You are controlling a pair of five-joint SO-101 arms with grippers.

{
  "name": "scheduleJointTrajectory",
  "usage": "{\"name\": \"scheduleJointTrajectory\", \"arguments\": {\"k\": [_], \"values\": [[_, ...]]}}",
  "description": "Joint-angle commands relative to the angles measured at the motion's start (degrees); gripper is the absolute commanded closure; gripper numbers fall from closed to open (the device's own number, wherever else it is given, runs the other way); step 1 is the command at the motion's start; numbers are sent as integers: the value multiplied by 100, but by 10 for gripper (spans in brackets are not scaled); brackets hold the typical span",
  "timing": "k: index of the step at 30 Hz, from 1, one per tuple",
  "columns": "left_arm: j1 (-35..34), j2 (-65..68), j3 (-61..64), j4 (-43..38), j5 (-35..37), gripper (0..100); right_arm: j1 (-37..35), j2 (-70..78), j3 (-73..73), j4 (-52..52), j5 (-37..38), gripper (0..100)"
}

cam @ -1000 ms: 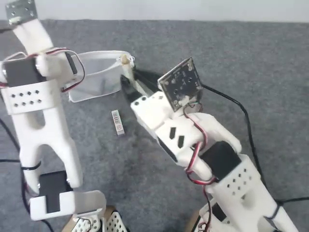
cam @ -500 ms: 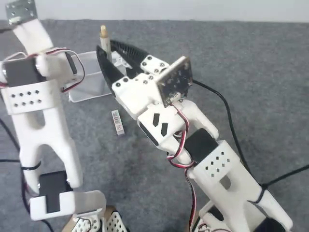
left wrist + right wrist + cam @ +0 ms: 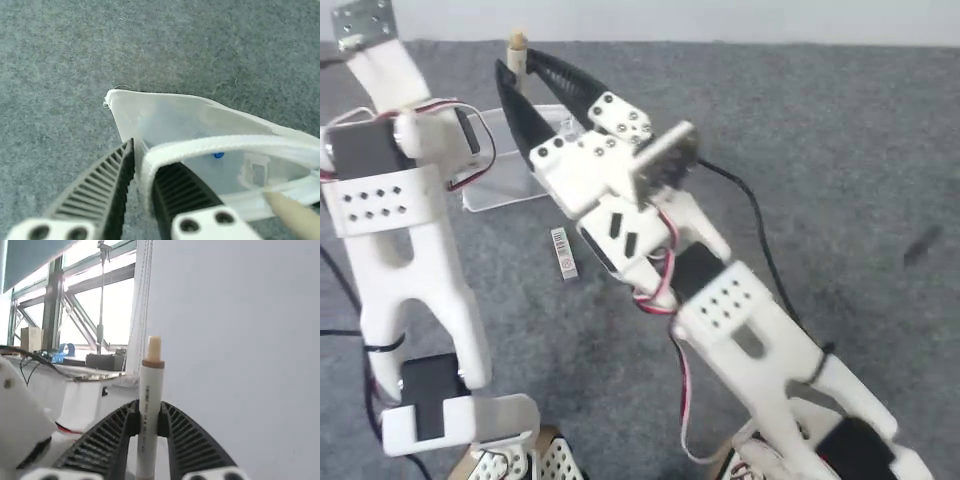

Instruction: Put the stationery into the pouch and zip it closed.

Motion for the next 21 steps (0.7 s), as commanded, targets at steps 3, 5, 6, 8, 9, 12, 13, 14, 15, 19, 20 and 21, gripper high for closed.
{"name": "scheduleJointTrajectory", "arguments": {"k": [3, 5, 6, 8, 9, 12, 13, 14, 15, 19, 20, 21], "values": [[18, -70, -163, 167, 79, 990, 136, 558, -70, -180, 9, 993], [18, -70, -163, 167, 79, 990, 136, 787, -62, -180, 9, 993], [18, -62, -163, 167, 79, 990, 136, 901, -53, -180, 9, 993], [26, -62, -163, 167, 79, 990, 119, 1077, -53, -171, 9, 993], [26, -62, -163, 167, 79, 990, 119, 1121, -26, -171, 0, 993], [9, -62, -163, 167, 79, 990, 110, 1200, 70, -171, 0, 993], [9, -62, -163, 167, 79, 990, 110, 1200, 70, -136, 0, 992], [9, -62, -163, 167, 79, 990, 110, 1200, 70, -127, 0, 991], [9, -62, -163, 167, 79, 990, 110, 1191, 105, -127, 9, 991], [9, -62, -163, 167, 79, 990, 101, 1182, 193, -110, 18, 916], [9, -62, -163, 167, 79, 990, 92, 1174, 229, -48, 26, 888], [0, -62, -163, 167, 79, 990, 75, 1156, 237, 40, 35, 863]]}}
